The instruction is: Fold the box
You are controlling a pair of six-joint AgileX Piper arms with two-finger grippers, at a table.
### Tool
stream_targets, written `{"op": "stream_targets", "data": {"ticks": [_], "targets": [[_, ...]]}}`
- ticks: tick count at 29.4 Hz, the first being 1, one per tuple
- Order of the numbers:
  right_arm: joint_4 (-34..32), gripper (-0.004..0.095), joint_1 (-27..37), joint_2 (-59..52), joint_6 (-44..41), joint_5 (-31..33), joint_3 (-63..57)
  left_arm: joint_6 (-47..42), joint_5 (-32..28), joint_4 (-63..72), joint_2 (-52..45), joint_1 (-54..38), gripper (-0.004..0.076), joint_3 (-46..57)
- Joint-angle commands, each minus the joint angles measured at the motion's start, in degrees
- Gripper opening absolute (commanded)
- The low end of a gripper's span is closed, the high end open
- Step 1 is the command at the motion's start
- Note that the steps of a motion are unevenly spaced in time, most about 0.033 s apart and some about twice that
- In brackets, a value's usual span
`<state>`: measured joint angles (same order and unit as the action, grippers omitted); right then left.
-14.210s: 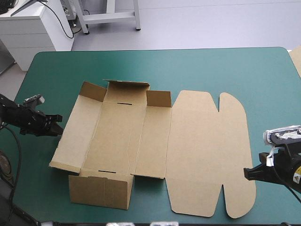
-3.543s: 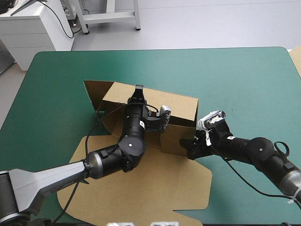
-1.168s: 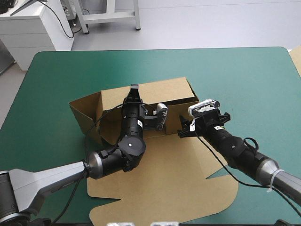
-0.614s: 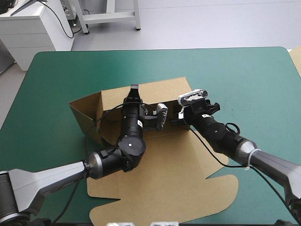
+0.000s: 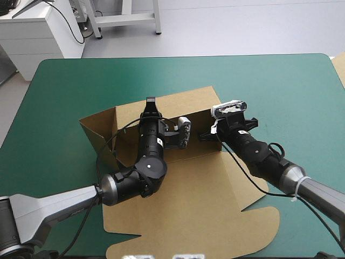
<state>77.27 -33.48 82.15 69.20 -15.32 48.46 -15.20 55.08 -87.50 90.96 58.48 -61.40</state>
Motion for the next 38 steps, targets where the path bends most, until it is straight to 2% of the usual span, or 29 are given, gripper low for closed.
{"op": "stream_targets", "data": {"ticks": [1,4,7,11,18,21,23,26,27,28,33,38], "targets": [[-2.01,-0.0021,-0.1,-2.86,3.56,-0.84,2.08,-0.76,0.63,-2.2,-1.74,0.37,0.021,-1.27],[-1.89,-0.0019,-0.1,-2.86,6.03,-4.29,2.08,-4.25,0.66,-2.88,-1.74,0.37,0.0387,-1.27],[-1.89,-0.0019,-0.1,-2.72,6.03,-6.78,2.21,-10.68,1.2,-2.88,-1.74,0.57,0.0468,-1.27],[-1.89,-0.0019,2.78,-1.0,6.03,-5.9,3.47,-10.54,2.08,-3.14,-1.74,2.8,0.0463,-1.27],[-1.89,-0.0018,13.6,3.38,6.03,7.12,9.8,-10.54,7.54,-2.85,-1.74,10.22,0.0463,-1.27],[-1.89,-0.0019,17.25,4.94,6.03,12.72,11.95,-10.32,7.82,-1.6,-1.74,12.07,0.0459,-1.27],[-1.89,-0.0019,18.68,5.51,5.69,16.35,12.42,-7.66,7.82,0.88,-1.74,12.49,0.0383,-1.27],[-3.08,-0.0019,19.57,5.89,6.03,20.04,12.42,3.72,7.23,9.05,-1.74,12.35,0.0076,-1.7],[-3.62,-0.0019,19.58,5.89,6.03,20.9,12.42,8.49,6.66,12.37,-1.74,11.9,0.0001,-2.34],[-3.73,-0.0019,19.66,5.89,6.03,21.54,12.42,11.58,6.55,16.19,-1.74,11.79,0.0021,-2.94],[-4.9,-0.0019,19.66,5.89,4.39,24.12,12.42,30.37,5.28,39.61,-2.82,7.3,0.0016,-10.23],[-5.05,-0.0019,19.66,5.89,3.16,26.5,12.42,41.66,6.37,60.92,-5.19,-2.68,0.0016,-20.81]]}}
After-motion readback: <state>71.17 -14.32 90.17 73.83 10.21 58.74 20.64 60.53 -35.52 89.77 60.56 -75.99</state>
